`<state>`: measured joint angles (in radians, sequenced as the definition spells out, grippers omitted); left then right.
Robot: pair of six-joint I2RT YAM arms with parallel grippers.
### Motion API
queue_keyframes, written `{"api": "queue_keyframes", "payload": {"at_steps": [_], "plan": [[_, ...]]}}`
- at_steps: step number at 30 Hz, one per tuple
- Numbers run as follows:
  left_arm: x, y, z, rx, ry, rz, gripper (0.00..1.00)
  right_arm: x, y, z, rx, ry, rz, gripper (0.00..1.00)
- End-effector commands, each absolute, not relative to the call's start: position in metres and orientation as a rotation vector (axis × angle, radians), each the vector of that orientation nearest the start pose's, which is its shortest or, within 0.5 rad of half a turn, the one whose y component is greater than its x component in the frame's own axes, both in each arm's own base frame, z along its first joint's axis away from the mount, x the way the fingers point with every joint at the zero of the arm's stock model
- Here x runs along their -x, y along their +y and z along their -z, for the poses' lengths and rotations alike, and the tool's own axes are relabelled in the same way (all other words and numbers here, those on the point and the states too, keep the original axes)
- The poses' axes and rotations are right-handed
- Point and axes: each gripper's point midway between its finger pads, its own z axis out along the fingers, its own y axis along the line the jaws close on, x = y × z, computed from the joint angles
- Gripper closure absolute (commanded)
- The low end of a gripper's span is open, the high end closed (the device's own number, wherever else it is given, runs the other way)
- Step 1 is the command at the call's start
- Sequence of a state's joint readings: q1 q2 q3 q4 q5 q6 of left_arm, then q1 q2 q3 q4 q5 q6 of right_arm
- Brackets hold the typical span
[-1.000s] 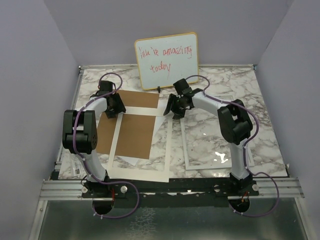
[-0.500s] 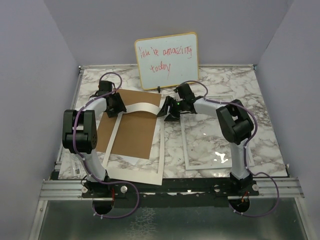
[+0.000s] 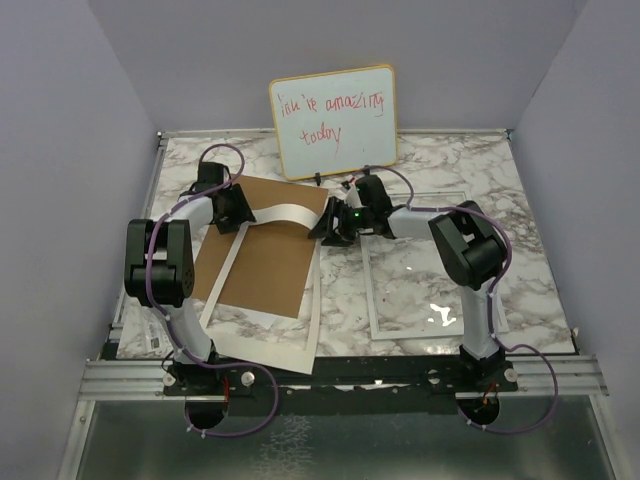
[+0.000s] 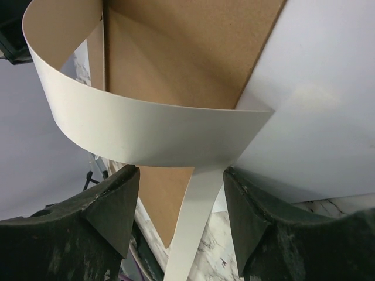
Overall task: Put the photo into the frame
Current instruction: Pick up the photo frame item at the center of the board.
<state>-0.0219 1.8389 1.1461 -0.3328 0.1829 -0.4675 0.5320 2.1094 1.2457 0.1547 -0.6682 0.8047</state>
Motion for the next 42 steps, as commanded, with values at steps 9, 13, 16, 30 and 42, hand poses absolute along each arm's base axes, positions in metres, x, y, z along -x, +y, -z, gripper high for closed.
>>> {"api": "queue_keyframes", "payload": {"at_steps": [9, 13, 16, 30, 42], "plan": [[-0.332, -0.072, 0.039, 0.626, 2.892, 0.404, 0.41, -0.364, 0.333, 0.004, 0.110, 2.684, -0.714, 0.36], [-0.330, -0.069, 0.040, 0.630, 2.896, 0.385, 0.40, -0.368, 0.321, 0.014, 0.095, 2.708, -0.470, 0.37], [-0.329, -0.068, 0.041, 0.634, 2.897, 0.374, 0.40, -0.369, 0.308, 0.019, 0.083, 2.709, -0.296, 0.39], [-0.336, -0.069, 0.036, 0.650, 2.878, 0.387, 0.40, -0.355, 0.287, 0.015, 0.144, 2.618, 0.071, 0.67], [-0.347, -0.066, 0.018, 0.665, 2.823, 0.369, 0.39, -0.363, 0.276, -0.012, 0.130, 2.522, 0.231, 0.87]]}}
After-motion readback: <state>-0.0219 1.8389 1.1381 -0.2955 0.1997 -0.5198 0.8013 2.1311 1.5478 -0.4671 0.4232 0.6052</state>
